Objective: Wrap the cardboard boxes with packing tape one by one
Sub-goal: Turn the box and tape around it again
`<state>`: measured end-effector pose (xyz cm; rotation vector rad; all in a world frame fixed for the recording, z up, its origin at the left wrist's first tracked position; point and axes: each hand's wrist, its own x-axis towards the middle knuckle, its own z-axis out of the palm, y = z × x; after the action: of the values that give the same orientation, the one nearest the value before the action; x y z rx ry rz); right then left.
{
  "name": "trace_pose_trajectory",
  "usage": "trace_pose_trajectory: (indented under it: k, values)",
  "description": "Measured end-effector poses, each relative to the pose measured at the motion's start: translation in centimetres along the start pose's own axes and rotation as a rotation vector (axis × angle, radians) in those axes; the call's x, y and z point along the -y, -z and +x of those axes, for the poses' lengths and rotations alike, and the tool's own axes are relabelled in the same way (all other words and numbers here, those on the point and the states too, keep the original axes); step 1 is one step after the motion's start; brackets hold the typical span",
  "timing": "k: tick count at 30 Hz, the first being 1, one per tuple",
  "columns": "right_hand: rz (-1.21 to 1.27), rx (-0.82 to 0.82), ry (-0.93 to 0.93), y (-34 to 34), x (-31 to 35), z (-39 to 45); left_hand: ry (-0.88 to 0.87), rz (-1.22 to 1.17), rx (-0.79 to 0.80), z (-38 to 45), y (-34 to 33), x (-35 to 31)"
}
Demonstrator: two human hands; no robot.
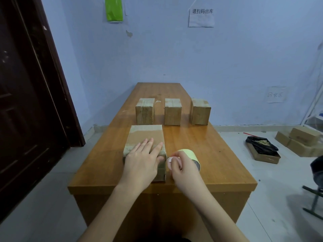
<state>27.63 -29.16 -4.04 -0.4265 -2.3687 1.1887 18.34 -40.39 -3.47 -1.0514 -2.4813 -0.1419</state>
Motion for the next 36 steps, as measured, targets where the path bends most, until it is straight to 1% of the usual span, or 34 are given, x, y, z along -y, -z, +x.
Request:
trace_pose_trajectory:
  k: [4, 7, 10, 11, 14, 16, 20, 25, 28, 31, 36]
  values:
    - [0.069, 0.041, 0.028, -0.4, 0.4, -1.5, -0.010, -0.018, -0.019, 0.0, 0.0, 0.2]
    - [0.137, -0.100, -0.045, 0.1, 0.0, -1.4, -0.007, -0.056, -0.037, -0.1, 0.0, 0.3]
    - [0.279, -0.167, -0.134, 1.6, -0.4, -0.7, -0.003, -0.066, -0.038, -0.1, -0.1, 0.4]
    - [0.314, -0.191, -0.134, 2.1, -0.6, -0.4, -0.001, -0.070, -0.040, -0.1, -0.2, 0.4]
    - [0.269, -0.311, -0.102, 3.9, -1.3, 0.2, 0.008, -0.077, -0.050, -0.2, -0.2, 0.4]
    - [0.292, -0.369, -0.108, 5.0, -1.9, 0.5, 0.012, -0.070, -0.056, -0.3, -0.3, 0.4]
    - [0.371, -0.396, -0.170, 6.3, -3.4, 0.5, 0.028, -0.081, -0.046, -0.4, -0.4, 0.4]
    - [0.485, -0.468, -0.285, 7.5, -5.5, 0.8, 0.034, -0.102, -0.043, -0.4, -0.2, 0.2]
    - [0.464, -0.489, -0.284, 7.7, -6.9, 1.0, 0.036, -0.092, -0.038, -0.5, -0.3, 0.2]
    - [0.425, -0.460, -0.268, 7.7, -8.0, 1.3, 0.043, -0.093, -0.051, -0.6, 0.1, 0.0]
    - [0.368, -0.441, -0.301, 7.8, -9.2, 2.3, 0.046, -0.110, -0.065, -0.7, 0.3, -0.2]
